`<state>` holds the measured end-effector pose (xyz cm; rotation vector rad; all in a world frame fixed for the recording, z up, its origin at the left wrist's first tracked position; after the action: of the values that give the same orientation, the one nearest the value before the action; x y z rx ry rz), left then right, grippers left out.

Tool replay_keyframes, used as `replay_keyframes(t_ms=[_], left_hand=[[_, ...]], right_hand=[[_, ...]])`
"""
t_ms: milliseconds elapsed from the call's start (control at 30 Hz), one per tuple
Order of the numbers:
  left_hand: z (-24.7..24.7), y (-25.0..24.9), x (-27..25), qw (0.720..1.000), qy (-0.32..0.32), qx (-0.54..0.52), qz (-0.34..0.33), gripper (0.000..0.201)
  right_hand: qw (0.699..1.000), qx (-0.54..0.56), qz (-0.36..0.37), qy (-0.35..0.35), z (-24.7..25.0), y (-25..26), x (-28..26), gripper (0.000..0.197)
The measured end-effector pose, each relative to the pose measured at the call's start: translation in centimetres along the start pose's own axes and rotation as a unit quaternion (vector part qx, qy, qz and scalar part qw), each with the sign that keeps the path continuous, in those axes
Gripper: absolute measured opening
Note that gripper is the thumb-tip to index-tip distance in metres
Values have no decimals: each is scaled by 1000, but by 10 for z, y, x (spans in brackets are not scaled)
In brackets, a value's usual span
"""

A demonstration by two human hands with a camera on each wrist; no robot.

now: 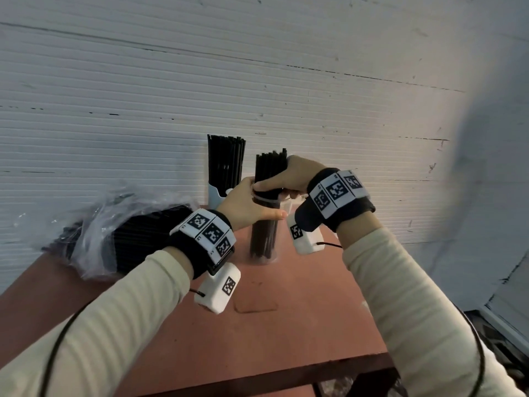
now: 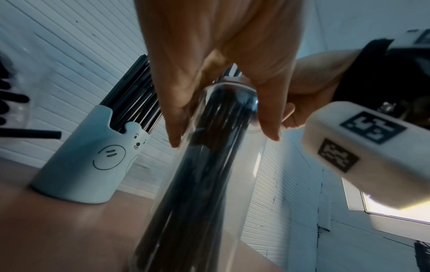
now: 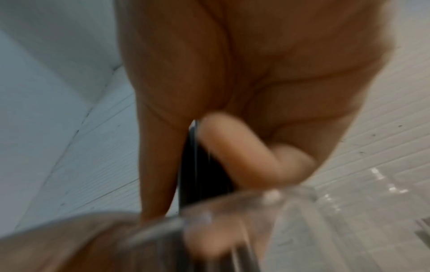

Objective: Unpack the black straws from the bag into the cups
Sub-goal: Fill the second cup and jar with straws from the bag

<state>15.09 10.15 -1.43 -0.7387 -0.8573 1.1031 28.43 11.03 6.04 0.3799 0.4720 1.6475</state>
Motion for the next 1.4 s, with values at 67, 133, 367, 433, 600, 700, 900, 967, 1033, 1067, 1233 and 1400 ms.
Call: replay_keyframes(t_ms=[67, 133, 367, 433, 600, 700, 900, 967, 1033, 1067, 1233, 1400], left_hand=[[0, 0, -2, 1000, 6, -6, -4, 74], [-1, -1, -2, 1000, 9, -12, -10, 70], [2, -1, -4, 999, 35, 7, 4, 103], [8, 2, -7, 998, 43, 18, 29, 111], [35, 13, -31, 996, -87, 27, -18, 60], [62, 18, -53, 981, -180, 47, -58, 42], [125, 35, -94, 933, -296, 183, -88, 31], [143, 50, -99, 929, -286, 231, -43, 28], [157, 66, -100, 942, -226, 244, 39, 24], [163, 71, -102, 949, -188, 243, 64, 25], [176, 81, -107, 961, -127, 234, 67, 34], [186, 80, -107, 960, -182, 204, 58, 32]], right_hand=[[999, 15, 10, 29, 3, -1, -2, 44], [999, 34, 21, 33, 5, -1, -6, 50], [997, -29, 37, -58, 13, 0, -25, 87], [991, -15, 76, -112, 11, 2, -29, 86], [909, 77, 283, -296, -11, 24, -40, 28], [889, 122, 358, -260, -36, 44, -44, 8], [928, 71, 361, -65, -104, 77, -34, 16], [934, 32, 354, -22, -125, 88, -26, 19], [939, -20, 342, 20, -143, 100, -19, 23], [941, -52, 332, 41, -151, 106, -15, 25], [937, -136, 310, 87, -175, 124, -2, 35], [931, -180, 307, 86, -184, 134, 0, 50]])
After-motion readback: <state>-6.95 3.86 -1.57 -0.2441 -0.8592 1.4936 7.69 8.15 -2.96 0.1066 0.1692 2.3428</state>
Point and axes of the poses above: each hand's wrist, its own x-axis towards the middle knuckle, its own z-axis out of the back of the hand, y = z × x, the point moved 1 cm from there along x, towards the middle knuckle, and after that the axes turned 2 degrees about x, right-handed, at the moved point
